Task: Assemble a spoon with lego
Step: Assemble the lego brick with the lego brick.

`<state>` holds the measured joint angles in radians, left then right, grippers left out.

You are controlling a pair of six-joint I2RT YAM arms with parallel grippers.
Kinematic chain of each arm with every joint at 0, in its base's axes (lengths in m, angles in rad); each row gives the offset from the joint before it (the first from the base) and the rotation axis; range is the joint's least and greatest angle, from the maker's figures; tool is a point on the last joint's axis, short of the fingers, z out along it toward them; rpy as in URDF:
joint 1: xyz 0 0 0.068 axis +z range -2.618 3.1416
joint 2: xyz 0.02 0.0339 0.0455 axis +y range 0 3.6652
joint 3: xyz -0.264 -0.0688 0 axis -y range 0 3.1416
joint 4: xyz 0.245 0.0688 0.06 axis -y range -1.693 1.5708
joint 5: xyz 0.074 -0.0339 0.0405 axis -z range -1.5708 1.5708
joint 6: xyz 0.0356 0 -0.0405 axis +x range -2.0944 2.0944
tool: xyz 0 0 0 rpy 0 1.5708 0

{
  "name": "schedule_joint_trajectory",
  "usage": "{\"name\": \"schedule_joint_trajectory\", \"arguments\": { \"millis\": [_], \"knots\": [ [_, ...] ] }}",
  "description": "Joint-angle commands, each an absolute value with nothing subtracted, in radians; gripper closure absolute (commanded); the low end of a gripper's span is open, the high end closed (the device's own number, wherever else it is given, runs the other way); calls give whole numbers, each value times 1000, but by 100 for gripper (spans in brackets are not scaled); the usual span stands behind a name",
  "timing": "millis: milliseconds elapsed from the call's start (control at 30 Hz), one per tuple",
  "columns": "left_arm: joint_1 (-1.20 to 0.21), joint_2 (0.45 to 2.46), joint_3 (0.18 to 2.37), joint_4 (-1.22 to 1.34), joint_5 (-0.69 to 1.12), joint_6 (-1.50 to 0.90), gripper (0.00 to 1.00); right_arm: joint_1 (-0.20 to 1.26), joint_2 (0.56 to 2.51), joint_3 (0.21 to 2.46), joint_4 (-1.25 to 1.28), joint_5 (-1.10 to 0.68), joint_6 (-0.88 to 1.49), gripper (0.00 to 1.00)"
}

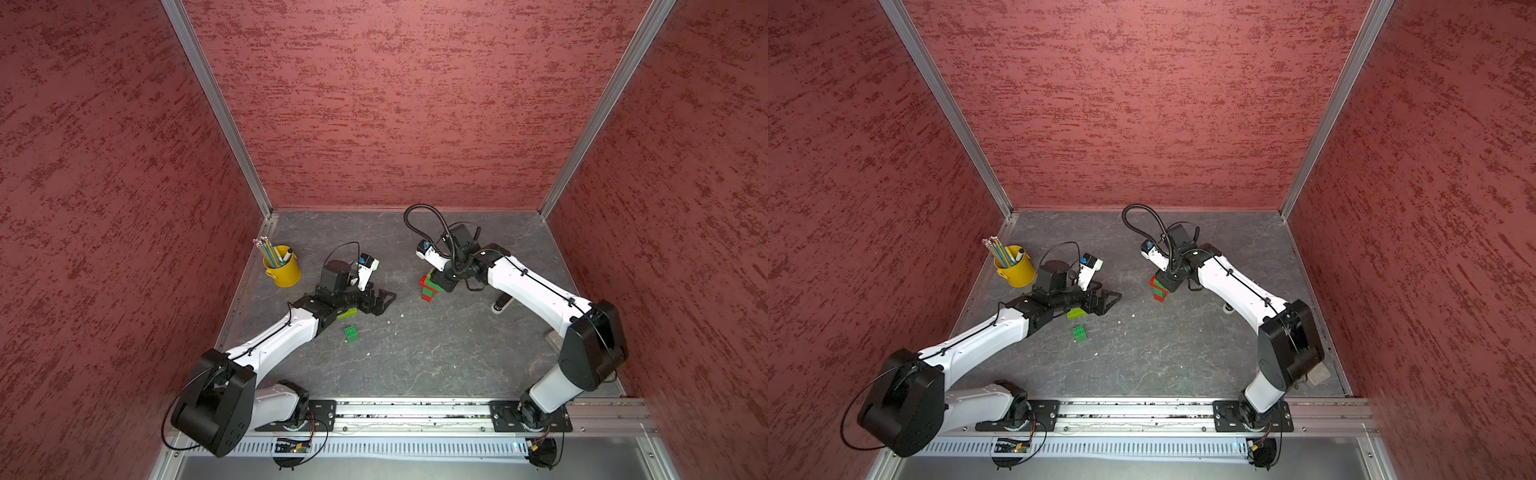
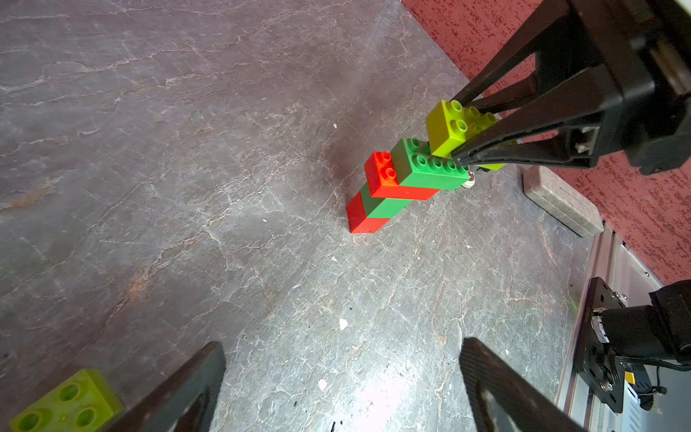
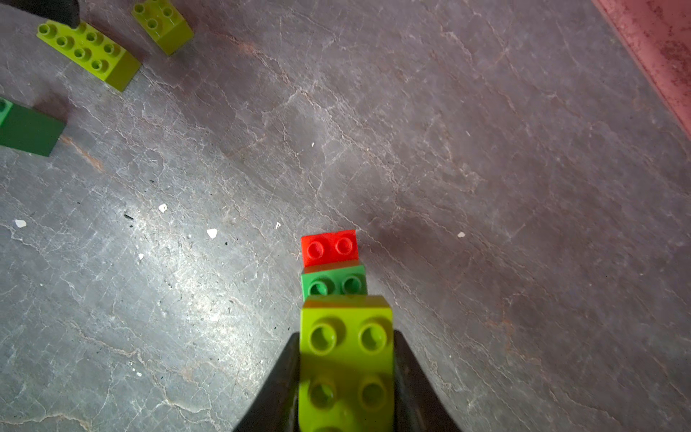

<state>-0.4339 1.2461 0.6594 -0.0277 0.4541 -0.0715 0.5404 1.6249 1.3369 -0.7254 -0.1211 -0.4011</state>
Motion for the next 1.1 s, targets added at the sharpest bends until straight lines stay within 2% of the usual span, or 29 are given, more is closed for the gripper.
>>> {"name": "schedule_joint_trajectory", "arguments": {
  "millis": [0, 1067],
  "knots": [
    [-442, 1259, 684, -4, 454, -69, 0, 537, 1620, 1322, -683, -151, -411, 72],
    [-445, 1256, 683, -31, 448, -59, 0, 536, 1652, 1283, -658, -144, -446, 73]
  ]
}}
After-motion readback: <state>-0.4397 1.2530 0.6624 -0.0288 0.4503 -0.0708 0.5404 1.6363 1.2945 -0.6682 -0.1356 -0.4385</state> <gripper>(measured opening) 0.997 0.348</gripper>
